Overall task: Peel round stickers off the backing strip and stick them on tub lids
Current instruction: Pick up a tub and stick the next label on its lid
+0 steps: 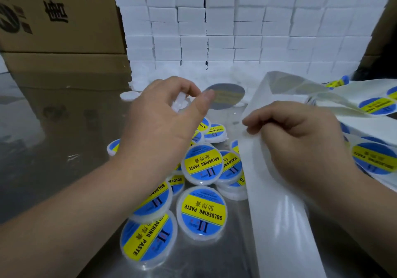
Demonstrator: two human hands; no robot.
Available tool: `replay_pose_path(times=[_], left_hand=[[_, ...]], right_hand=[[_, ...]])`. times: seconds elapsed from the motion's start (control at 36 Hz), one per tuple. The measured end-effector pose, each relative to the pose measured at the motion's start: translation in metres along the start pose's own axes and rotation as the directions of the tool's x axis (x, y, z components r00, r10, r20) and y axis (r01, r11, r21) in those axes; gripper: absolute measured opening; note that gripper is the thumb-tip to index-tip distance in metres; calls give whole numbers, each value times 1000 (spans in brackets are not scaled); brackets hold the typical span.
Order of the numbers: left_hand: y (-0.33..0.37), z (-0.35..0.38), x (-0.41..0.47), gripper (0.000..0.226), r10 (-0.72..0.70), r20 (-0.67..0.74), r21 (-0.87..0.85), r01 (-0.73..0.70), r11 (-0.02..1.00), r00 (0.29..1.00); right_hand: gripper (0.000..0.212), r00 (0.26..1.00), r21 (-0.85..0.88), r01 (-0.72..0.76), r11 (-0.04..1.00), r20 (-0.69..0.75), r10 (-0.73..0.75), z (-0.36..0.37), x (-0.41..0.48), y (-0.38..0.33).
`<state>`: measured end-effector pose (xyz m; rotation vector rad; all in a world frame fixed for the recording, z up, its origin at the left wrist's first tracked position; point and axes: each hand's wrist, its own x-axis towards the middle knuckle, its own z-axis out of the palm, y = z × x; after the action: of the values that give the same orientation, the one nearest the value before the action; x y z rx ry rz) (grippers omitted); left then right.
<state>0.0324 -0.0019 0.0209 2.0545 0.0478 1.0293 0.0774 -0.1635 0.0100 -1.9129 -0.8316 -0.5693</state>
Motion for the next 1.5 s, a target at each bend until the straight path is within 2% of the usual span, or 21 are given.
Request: replay_pose_path(times=[0.14, 0.25, 0.31, 0.42, 0.47, 0.56, 0.72, 0.86, 0.92, 1.0, 1.06, 1.08, 1.19, 1.25, 1.31, 1.42, 1.5], left_hand=[[0, 1, -3, 21, 67, 19, 65, -68, 996, 998], [0, -1, -3, 22, 129, 42, 80, -132, 988, 991], [2, -2, -3, 21, 153, 62, 79, -158, 984, 986], [4, -2, -3, 28, 181, 93, 135, -193, 972, 979], [3, -3, -2, 33, 175, 119, 191, -196, 962, 977], [2, -2, 0, 28, 126, 148, 265, -162, 950, 981], [2, -2, 2, 40, 36, 113, 357, -74, 931, 993], [0, -3, 5, 33, 9, 93, 424, -48, 904, 996], [-2, -6, 8, 32, -61, 83, 298, 34, 954, 995], [-3, -6, 12, 19, -164, 136, -8, 166, 986, 977], [-3, -5, 15, 26, -328, 150, -263, 357, 896, 933], [-4, -5, 16, 27, -369, 161, -320, 402, 858, 916], [-8, 0, 18, 29, -385, 179, -405, 424, 810, 905], [-8, 3, 18, 23, -418, 225, -494, 473, 730, 880], [-6, 4, 16, 15, -436, 275, -581, 509, 635, 857], [-7, 6, 13, 15, -370, 315, -608, 485, 629, 874], [-7, 5, 12, 18, -323, 353, -646, 479, 595, 878]], right_hand=[[24, 985, 221, -173, 960, 27, 171, -3, 2, -4], [35, 971, 313, -236, 920, 30, 239, -5, 3, -5], [32, 961, 348, -268, 898, 25, 277, -4, 4, -5], [15, 952, 358, -290, 888, 13, 306, -3, 4, -6], [14, 953, 367, -280, 887, -3, 302, -3, 5, -6], [14, 960, 325, -258, 910, -20, 279, -1, 5, -6], [11, 957, 320, -230, 919, -95, 273, 0, 4, -6], [31, 920, 351, -241, 905, -215, 328, -5, 8, -2], [33, 900, 369, -236, 899, -265, 345, -11, 13, 0], [31, 925, 368, -194, 909, -239, 294, -10, 11, -2], [29, 948, 399, -190, 897, -161, 273, -5, 7, -6], [28, 956, 410, -203, 889, -115, 271, -3, 5, -7], [33, 963, 453, -247, 857, 17, 268, -2, 5, -9], [33, 968, 478, -242, 844, 66, 240, -1, 4, -11], [25, 969, 498, -246, 832, 114, 218, 0, 4, -11], [21, 965, 491, -253, 834, 188, 183, 0, 4, -8], [37, 952, 472, -251, 845, 276, 129, 1, 2, -11]])
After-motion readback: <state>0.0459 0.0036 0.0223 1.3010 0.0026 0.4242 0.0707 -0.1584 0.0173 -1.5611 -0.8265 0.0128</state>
